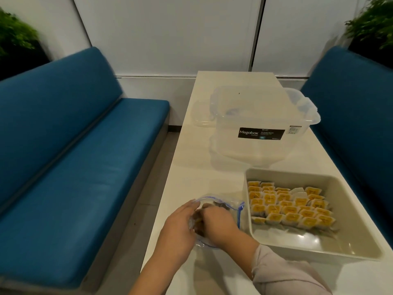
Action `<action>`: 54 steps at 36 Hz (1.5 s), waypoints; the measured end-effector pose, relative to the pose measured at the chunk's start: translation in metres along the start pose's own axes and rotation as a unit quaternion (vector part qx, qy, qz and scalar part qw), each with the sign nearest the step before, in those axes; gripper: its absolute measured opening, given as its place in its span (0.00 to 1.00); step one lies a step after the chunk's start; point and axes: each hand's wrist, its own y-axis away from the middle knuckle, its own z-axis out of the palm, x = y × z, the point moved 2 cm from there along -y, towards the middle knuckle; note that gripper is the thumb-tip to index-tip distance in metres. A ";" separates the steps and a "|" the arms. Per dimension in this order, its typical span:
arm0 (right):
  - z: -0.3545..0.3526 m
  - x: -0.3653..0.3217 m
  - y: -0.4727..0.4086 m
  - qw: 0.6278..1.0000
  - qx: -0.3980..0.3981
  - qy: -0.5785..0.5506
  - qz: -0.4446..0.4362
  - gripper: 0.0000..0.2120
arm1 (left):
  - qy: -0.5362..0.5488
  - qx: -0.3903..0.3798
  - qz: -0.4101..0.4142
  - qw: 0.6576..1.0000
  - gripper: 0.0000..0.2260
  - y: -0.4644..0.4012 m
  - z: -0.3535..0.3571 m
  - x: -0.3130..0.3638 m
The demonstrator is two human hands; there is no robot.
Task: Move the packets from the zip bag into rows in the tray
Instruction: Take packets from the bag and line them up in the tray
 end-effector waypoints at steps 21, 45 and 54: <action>-0.052 0.036 0.028 0.859 0.088 -0.488 0.126 0.14 | 0.005 -0.029 -0.004 1.000 0.26 -0.007 -0.021 0.025; -0.066 0.035 0.030 0.843 0.076 -0.522 0.107 0.13 | 0.139 0.062 -0.016 0.988 0.05 -0.011 -0.021 0.053; -0.077 0.042 0.029 0.869 0.196 -0.448 0.080 0.09 | 0.186 0.080 -0.048 0.978 0.10 -0.011 -0.023 0.057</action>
